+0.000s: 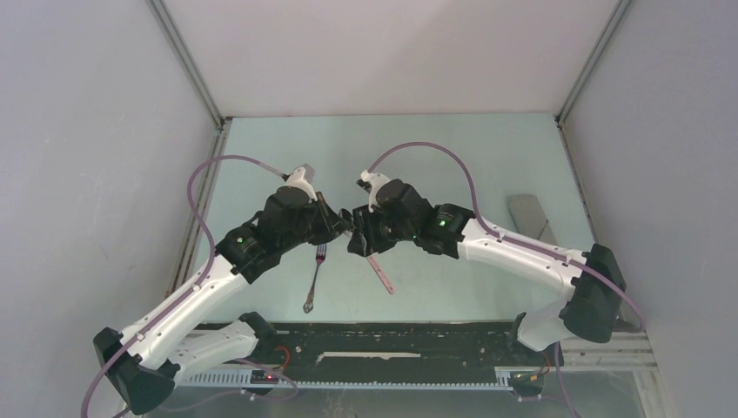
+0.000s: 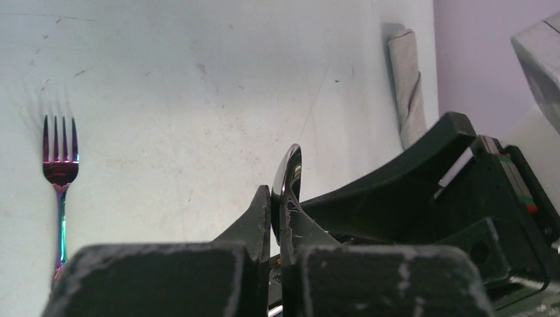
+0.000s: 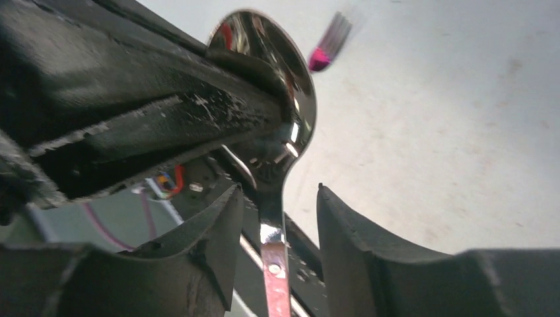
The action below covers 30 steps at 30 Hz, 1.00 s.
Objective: Fold the napkin into a case and place the utensils inside
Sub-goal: Pass from the left arm to the right
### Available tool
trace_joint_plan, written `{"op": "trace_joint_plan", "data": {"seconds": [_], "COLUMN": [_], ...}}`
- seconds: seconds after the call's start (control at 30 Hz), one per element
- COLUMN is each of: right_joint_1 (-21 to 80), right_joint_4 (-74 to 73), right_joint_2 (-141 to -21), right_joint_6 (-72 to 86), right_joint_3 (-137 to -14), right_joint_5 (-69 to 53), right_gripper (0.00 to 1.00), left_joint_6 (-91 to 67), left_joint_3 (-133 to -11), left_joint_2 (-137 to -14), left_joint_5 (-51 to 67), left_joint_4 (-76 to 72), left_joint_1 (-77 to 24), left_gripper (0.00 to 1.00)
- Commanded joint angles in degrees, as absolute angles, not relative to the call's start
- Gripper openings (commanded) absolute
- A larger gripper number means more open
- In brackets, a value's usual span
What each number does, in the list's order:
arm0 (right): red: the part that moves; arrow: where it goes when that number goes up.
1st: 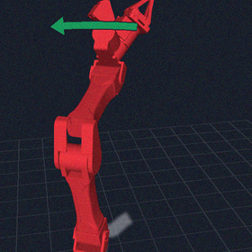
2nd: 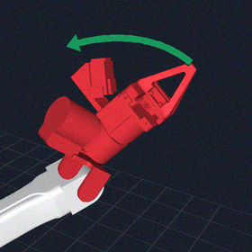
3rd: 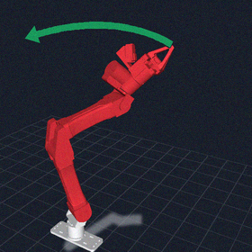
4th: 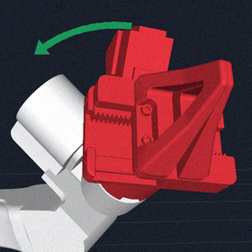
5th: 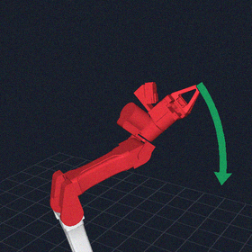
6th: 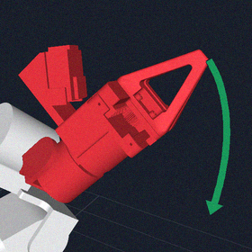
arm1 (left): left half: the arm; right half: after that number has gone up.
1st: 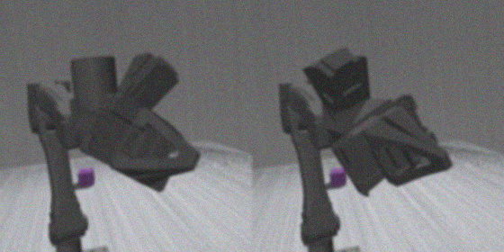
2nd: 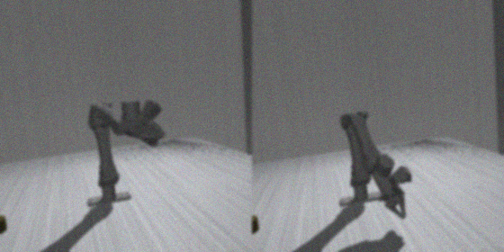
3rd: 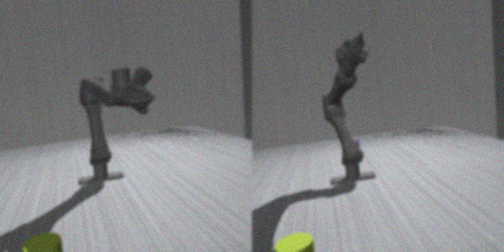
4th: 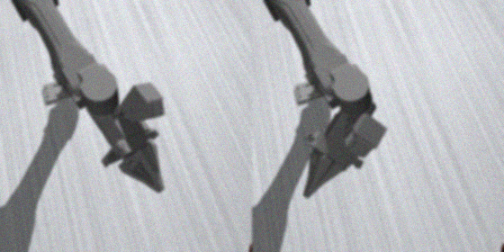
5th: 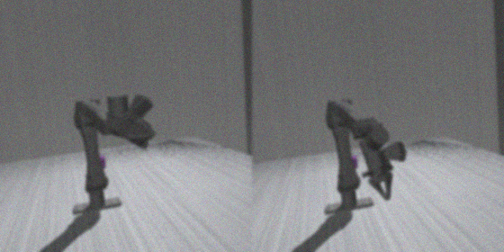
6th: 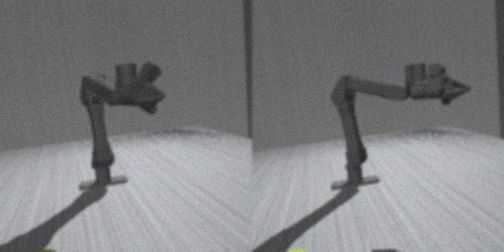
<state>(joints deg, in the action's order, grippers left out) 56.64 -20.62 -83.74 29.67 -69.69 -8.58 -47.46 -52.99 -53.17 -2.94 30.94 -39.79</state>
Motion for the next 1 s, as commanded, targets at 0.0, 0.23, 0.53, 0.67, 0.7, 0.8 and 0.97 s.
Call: {"op": "trace_joint_plan", "data": {"seconds": [0.0, 0.23, 0.53, 0.67, 0.7, 0.8, 0.97], "right_joint_1": [59.5, 60.61, 60.91, 60.92, 60.91, 61.16, 61.18], "right_joint_4": [-35.89, -37.55, -39.12, -39.62, -39.98, -40.27, -40.91], "right_joint_2": [-85.91, -88.56, -91.72, -92.42, -92.52, -92.74, -93.02], "right_joint_6": [21.9, 20.38, 19.52, 19.43, 19.42, 19.47, 19.32], "right_joint_3": [-75.42, -79.97, -84.33, -85.23, -85.64, -86.21, -86.33], "right_joint_5": [3.69, 1.04, 0.62, 0.62, 0.62, -0.7, -0.62], "right_gripper": [0.5, 0.43, 0.39, 0.37, 0.39, 0.44, 0.41], "left_joint_6": [-45.93, -45.97, -45.48, -44.94, -44.84, -44.65, -44.14], "left_joint_3": [-55.49, -55.64, -55.48, -55.34, -55.33, -55.24, -55.26], "left_joint_2": [-53.41, -53.87, -54.23, -54.17, -54.29, -54.61, -55.14], "left_joint_5": [-6.96, -6.83, -6.64, -7.04, -7.15, -7.05, -7.12], "left_joint_4": [32.66, 33.22, 33.16, 33.22, 33.22, 33.22, 33.22], "left_joint_1": [-40.62, -40.85, -41.18, -41.39, -41.38, -41.43, -41.47], "left_gripper": [0.0, 0.0, 0.0, 0.0, 0.0, 0.0, 0.0]}}
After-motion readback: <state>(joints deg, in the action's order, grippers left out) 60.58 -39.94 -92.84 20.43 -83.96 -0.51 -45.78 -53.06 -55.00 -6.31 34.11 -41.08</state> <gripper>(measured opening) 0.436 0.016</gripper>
